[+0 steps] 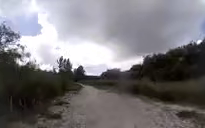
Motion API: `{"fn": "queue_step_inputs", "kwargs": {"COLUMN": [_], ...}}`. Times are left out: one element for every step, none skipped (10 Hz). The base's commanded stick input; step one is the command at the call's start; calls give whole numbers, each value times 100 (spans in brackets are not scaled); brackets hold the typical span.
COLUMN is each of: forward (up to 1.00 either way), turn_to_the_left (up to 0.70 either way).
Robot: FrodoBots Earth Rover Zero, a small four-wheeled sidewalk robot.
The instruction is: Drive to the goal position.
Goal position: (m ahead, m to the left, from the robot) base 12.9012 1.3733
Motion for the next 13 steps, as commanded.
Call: {"fn": "queue_step_inputs", "kwargs": {"forward": [85,85,85,85,85,85,85,85,85,85,85,85,85], "turn_to_the_left": [0,0,0,10,34,34,34,28,10,0,0,0,0]}}
